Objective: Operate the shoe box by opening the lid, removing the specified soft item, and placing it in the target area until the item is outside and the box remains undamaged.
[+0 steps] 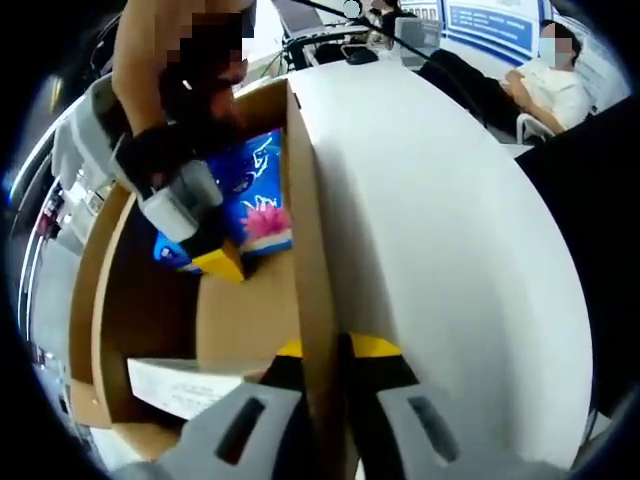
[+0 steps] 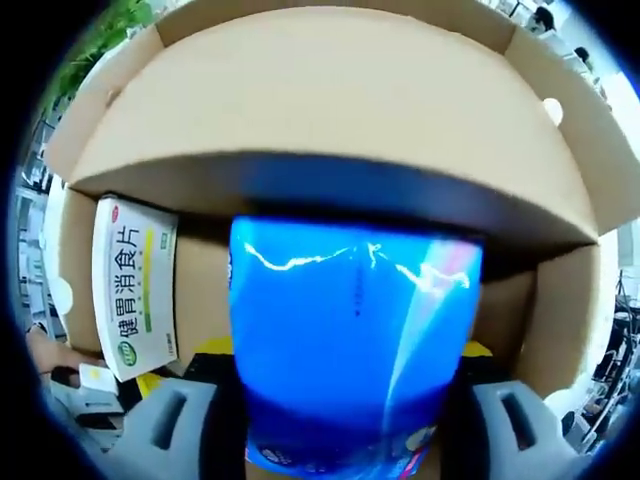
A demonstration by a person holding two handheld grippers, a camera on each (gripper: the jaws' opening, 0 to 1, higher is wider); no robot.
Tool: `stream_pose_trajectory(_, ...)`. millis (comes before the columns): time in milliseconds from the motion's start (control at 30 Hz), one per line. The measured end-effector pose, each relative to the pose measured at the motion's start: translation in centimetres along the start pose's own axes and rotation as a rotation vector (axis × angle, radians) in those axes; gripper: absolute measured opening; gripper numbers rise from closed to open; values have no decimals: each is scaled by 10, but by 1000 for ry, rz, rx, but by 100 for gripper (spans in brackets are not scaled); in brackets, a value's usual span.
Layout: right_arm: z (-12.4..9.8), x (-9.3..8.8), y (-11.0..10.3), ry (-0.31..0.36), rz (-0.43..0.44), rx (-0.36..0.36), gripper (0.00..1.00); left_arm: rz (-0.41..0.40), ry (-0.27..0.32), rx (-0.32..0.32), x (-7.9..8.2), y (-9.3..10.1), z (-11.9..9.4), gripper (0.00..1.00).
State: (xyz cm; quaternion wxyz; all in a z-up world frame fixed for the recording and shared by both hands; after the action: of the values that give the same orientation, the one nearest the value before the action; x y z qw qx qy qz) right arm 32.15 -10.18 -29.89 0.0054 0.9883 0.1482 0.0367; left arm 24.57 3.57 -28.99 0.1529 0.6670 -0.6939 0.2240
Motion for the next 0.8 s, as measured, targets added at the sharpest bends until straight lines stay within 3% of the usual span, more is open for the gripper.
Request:
stream_pose_trajectory(300, -12, 1, -1, 5, -20, 11, 76, 1, 2, -1, 0, 1, 0, 4)
stream_pose_trajectory(400, -15, 6, -5, 35, -36, 111, 75, 0, 0, 0, -1, 1, -1, 4)
stream_pose_trajectory(433, -18, 6, -5, 36, -2, 110, 75, 2, 0, -1, -1, 1, -1, 4)
stream_pose_trajectory(600, -29, 4, -1, 38, -29, 95, 75, 4, 1, -2, -1, 0, 0, 4)
stream_pose_trajectory(800, -48, 0, 2, 51, -106, 72, 75, 6, 2, -3, -2, 2, -1, 4)
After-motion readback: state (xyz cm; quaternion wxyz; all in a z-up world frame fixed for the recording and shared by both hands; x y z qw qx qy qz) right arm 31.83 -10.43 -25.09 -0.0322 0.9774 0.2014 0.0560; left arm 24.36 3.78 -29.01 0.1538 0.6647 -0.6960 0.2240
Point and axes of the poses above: the point that each gripper's makers call its tool centre point, and the gripper's own axes: z roughly forward along the fingers, y roughly to its right, x roughly out of its top, the point moved 5 cm from there along -z, roughly backward along the fingers, and after that the axes turned 9 degrees about -z, right-handed, at the moved point
